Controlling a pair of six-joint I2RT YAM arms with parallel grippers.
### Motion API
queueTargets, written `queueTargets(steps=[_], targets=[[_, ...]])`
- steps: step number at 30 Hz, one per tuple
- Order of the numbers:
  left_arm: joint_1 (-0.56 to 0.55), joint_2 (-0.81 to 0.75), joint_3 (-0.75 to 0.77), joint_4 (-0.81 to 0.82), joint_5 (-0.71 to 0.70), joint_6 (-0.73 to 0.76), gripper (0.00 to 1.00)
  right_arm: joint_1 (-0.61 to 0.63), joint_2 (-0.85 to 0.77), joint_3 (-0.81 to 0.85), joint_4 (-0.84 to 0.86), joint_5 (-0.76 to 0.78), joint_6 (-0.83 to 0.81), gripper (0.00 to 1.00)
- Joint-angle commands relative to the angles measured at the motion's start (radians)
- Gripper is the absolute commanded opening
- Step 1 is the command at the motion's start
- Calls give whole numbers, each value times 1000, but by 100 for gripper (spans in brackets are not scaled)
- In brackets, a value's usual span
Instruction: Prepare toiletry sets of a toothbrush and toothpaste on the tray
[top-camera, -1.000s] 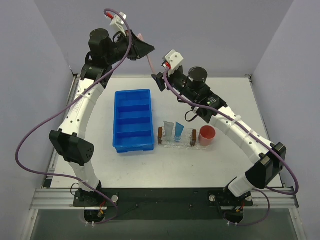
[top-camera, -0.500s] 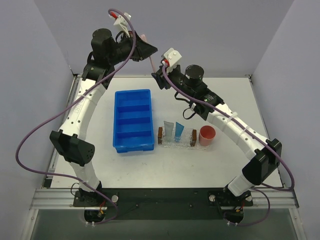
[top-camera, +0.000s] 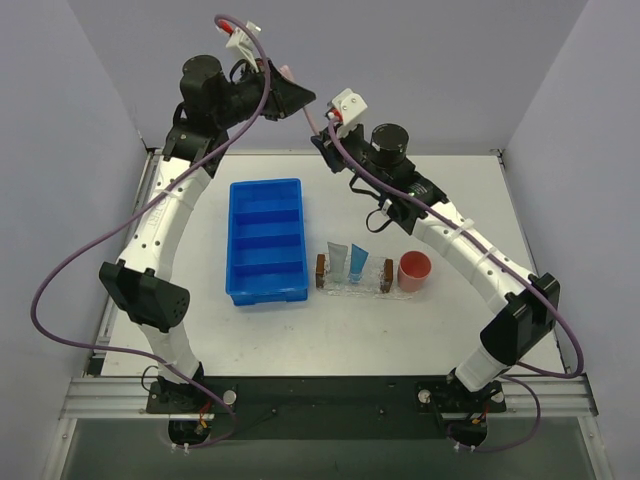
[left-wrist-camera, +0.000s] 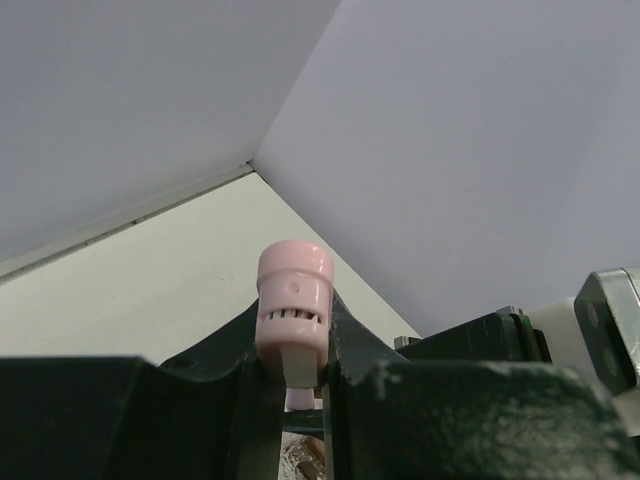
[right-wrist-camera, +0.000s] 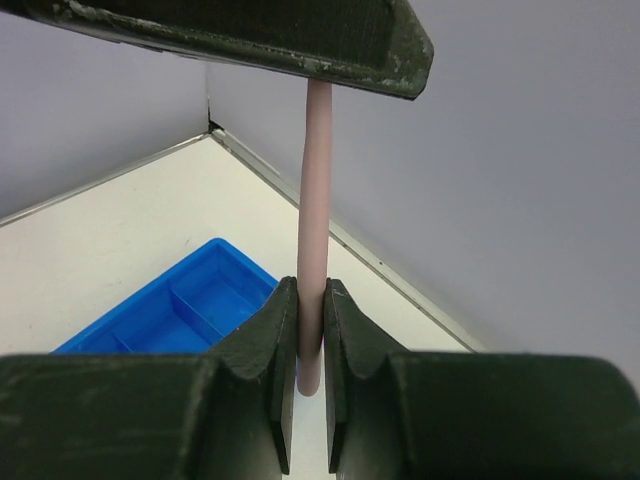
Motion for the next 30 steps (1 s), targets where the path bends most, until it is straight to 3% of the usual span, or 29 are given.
queueTargets(steps=[1,4,5,8,11,17,24,30], targets=[[-3,-15,17,97,71,-31,14,3,-1,60,23,-24,32,0],[2,-17,5,130,111,-42,36,-3,4,80,15,-19,56,0],[2,-17,0,137,121,-43,52,-5,5,85,17,-18,62,0],[5,-22,-9,155,133,-49,70,-8,7,108,12,-10,87,0],[8,-25,-23,167,141,-52,75,-8,10,129,1,2,108,0],[22,-37,-60,203,160,-68,75,-14,10,143,-8,16,124,0],[22,-40,-94,278,200,-98,50,-17,10,148,-8,30,132,0],[14,-49,-135,319,219,-123,49,-22,16,158,-12,40,142,0]])
